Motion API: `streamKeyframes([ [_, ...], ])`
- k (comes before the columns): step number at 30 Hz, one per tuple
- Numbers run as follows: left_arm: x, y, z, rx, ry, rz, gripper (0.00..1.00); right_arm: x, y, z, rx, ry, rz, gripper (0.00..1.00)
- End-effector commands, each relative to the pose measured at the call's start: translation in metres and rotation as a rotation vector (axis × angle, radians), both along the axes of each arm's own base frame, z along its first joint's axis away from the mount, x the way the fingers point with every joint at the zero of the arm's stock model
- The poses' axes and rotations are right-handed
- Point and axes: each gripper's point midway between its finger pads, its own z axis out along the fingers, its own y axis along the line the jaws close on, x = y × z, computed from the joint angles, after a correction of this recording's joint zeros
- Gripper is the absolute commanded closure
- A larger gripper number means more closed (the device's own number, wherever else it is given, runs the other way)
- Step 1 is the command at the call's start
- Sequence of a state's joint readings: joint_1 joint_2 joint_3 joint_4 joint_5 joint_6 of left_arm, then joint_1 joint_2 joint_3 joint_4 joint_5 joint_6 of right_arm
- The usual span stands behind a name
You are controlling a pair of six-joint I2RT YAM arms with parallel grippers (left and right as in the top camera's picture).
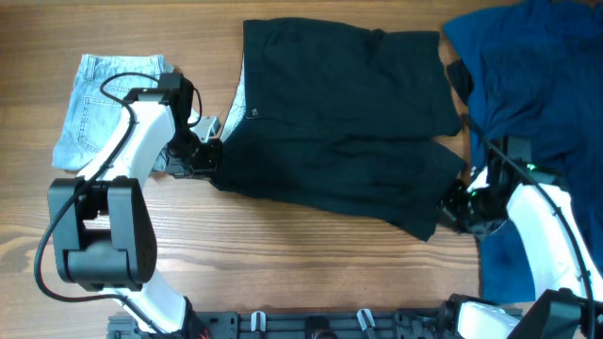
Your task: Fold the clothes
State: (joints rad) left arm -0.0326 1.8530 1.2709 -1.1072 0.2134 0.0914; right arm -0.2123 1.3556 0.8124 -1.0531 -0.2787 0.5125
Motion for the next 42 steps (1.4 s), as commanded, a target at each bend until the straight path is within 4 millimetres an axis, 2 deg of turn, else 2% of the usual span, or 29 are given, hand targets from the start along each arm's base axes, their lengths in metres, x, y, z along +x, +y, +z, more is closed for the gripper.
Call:
streamKeyframes([
  [1,0.007,0.003,0.01,0.023,-0.039,-0.013,0.96,-0.008,-0.018,-0.001,-0.111,0.041,-0.005,0.87],
  [2,0.006,0.003,0.01,0.023,-0.039,-0.013,0.96,-0.012,-0.012,-0.001,-0.077,0.052,0.002,0.66],
  [3,0.007,0.003,0.01,0.023,-0.039,-0.013,0.96,-0.013,-0.004,0.0,-0.033,0.051,0.022,0.54],
  [5,0.007,0.003,0.01,0.022,-0.039,-0.013,0.96,-0.018,0.021,0.005,0.117,0.042,0.065,0.4],
  [7,0.007,0.003,0.01,0.022,-0.039,-0.013,0.96,-0.024,0.039,0.006,0.205,0.035,0.116,0.34],
  [12,0.006,0.003,0.01,0.022,-0.035,-0.012,0.96,-0.071,0.071,-0.014,0.253,0.196,0.172,0.28],
  [14,0.004,0.003,0.01,0.022,-0.029,-0.012,0.96,-0.087,0.077,-0.027,0.243,0.249,0.151,0.24],
  [16,0.004,0.003,0.01,0.023,-0.028,-0.012,0.96,-0.094,0.081,-0.033,0.255,0.275,0.113,0.22],
  [19,0.004,0.003,0.01,0.022,-0.029,-0.012,0.96,-0.09,0.089,-0.033,0.31,0.25,0.103,0.21],
  [21,0.004,0.003,0.01,0.022,-0.029,-0.012,0.96,-0.084,0.082,-0.04,0.255,0.239,0.073,0.2],
  [24,0.004,0.003,0.01,0.023,-0.027,-0.013,0.96,-0.059,0.057,-0.056,0.085,0.161,-0.003,0.18],
  [25,0.003,0.003,0.01,0.023,-0.025,-0.013,0.96,-0.057,0.054,-0.058,0.068,0.153,-0.008,0.18],
  [27,0.001,0.004,0.011,0.023,-0.015,-0.013,0.96,-0.057,0.053,-0.058,0.062,0.154,-0.014,0.21],
  [29,-0.001,0.004,0.011,0.023,-0.01,-0.013,0.96,-0.057,0.047,-0.06,0.021,0.157,-0.019,0.34],
  [30,0.0,0.004,0.011,0.023,-0.01,-0.013,0.96,-0.057,0.041,-0.062,-0.011,0.157,-0.025,0.43],
  [31,0.0,0.004,0.011,0.023,-0.01,-0.013,0.96,-0.057,0.033,-0.064,-0.063,0.154,-0.023,0.62],
  [34,-0.001,0.004,0.011,0.023,-0.01,-0.013,0.96,-0.055,0.026,-0.064,-0.104,0.148,-0.018,0.91],
  [35,-0.001,0.004,0.011,0.023,-0.01,-0.013,0.96,-0.051,0.026,-0.062,-0.102,0.138,-0.014,0.96],
  [39,0.001,-0.002,0.018,-0.009,-0.031,-0.009,0.96,-0.02,0.036,-0.037,-0.045,0.014,0.069,0.96],
  [40,0.0,-0.005,0.028,-0.031,-0.051,-0.007,0.96,0.001,0.039,-0.011,-0.028,-0.077,0.105,0.96],
  [42,0.0,-0.006,0.045,-0.036,-0.096,-0.008,0.96,0.02,0.041,0.022,-0.019,-0.172,0.129,0.96],
])
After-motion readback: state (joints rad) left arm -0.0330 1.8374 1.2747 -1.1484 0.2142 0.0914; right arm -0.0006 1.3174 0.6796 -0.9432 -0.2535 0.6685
